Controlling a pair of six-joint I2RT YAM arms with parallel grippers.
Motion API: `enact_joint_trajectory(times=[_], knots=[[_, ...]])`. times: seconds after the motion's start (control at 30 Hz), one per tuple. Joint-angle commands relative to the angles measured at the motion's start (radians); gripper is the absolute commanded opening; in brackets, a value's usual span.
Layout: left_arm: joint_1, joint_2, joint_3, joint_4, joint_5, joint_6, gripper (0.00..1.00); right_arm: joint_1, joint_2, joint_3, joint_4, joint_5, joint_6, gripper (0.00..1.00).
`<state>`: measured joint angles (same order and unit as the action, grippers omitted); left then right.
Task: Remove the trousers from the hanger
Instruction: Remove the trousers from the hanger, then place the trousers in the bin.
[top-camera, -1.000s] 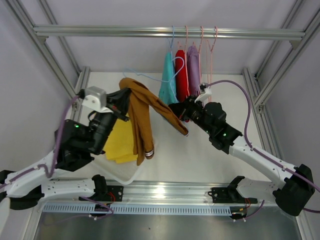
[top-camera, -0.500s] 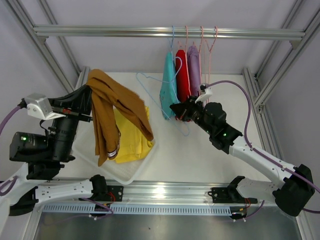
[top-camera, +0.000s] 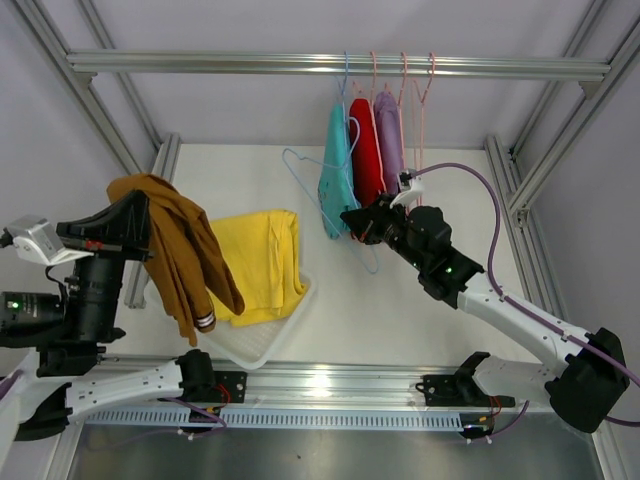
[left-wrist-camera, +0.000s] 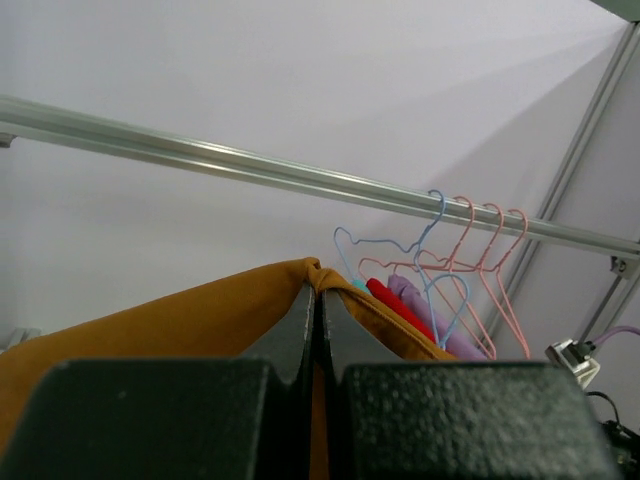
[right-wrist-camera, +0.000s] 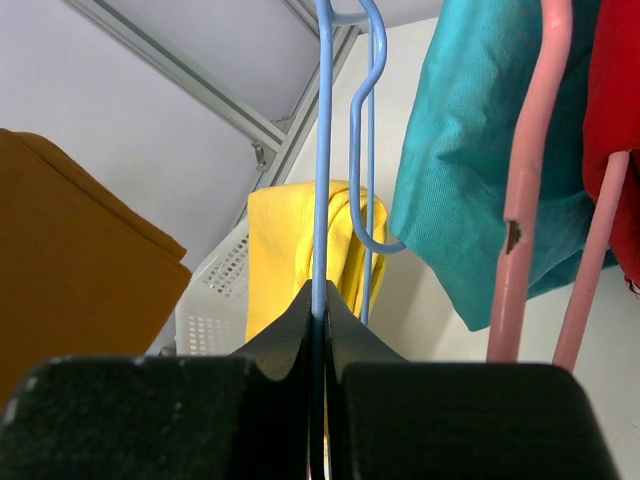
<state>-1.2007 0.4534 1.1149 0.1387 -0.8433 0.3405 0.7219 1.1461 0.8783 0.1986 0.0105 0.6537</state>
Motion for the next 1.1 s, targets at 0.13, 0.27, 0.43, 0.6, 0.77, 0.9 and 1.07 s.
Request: enact_joint_trajectory(times=[0.13, 0.27, 0.43, 0.6, 0.77, 0.9, 1.07], knots=[[0.004, -0.157, -0.205, 0.131, -0.017, -0.015, 0.01, -0.007, -0.017, -0.002, 0.007, 0.016, -0.02, 0.0], [0.006, -0.22, -0.254, 0.136, -0.048, -0.024, 0.0, -0.006, -0.028, -0.007, -0.011, 0.022, -0.026, 0.0], [0.006, -0.286, -0.312, 0.134, -0.069, -0.043, 0.01, -0.004, -0.039, -0.018, -0.025, 0.026, -0.025, 0.0], [0.006, -0.305, -0.328, 0.136, -0.074, -0.047, 0.01, -0.003, -0.043, -0.022, -0.031, 0.031, -0.026, 0.0], [0.006, -0.303, -0.319, 0.13, -0.068, -0.041, 0.0, 0.001, -0.036, -0.03, -0.022, 0.032, -0.023, 0.0], [0.006, -0.289, -0.34, 0.144, -0.076, -0.041, 0.01, 0.001, -0.034, -0.039, -0.011, 0.032, -0.023, 0.0], [0.004, -0.251, -0.395, 0.234, -0.109, -0.012, 0.0, -0.007, -0.031, -0.05, -0.002, 0.025, -0.023, 0.0]])
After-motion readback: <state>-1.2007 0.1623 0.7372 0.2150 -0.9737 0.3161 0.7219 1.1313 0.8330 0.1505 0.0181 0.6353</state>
